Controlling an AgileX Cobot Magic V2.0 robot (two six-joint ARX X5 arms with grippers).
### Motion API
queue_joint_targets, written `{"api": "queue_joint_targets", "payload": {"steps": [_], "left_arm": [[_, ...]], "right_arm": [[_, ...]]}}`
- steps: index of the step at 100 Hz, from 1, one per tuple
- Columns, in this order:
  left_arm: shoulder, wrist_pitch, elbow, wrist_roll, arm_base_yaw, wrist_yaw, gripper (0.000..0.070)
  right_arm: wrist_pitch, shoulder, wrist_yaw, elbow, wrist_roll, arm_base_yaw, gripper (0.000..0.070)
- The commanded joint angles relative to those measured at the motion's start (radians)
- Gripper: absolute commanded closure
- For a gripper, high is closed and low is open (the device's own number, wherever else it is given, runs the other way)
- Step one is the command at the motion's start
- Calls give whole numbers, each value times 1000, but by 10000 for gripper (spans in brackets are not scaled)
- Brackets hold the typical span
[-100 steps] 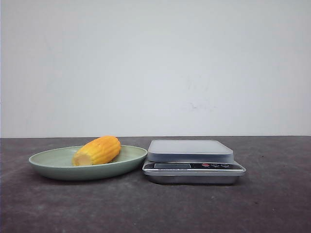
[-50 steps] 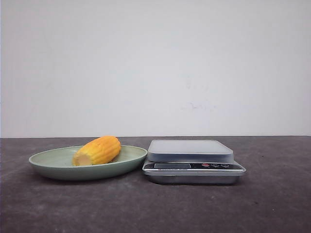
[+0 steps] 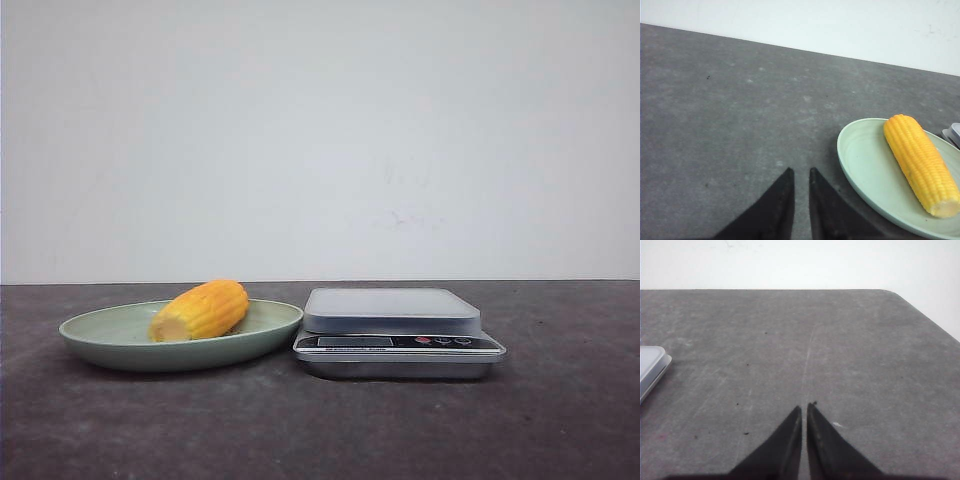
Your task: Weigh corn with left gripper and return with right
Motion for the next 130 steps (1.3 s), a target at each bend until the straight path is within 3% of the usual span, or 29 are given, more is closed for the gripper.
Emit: {"api": "queue_joint_targets", "payload": {"steps": [1,61,72,98,112,119,130], "left_arm": [[-2,-5,-18,9,-3,2,684],[-2,-3,-18,8,-3,2,684],[-2,-4,-18,-74,-3,8,684],[-2,-4,-18,-80,-3,9,683],[-2,0,-17,-163,-3,22,684],[-2,19,-17,-170,-3,21,684],[-2,48,-12,-205,-3,34,687]], "right_arm": [[12,-2,-2,-5,-10,-3,688],[11,-2,-2,-5,-10,-3,689],[12,-2,-2,-5,-10,-3,689],[82,-2,-26,-5,31,-1,688],[158,-2,-30,-5,34,0,689],[198,-2,-49,-3,97,0,688],[220,-2,-168,6,199,0,689]]}}
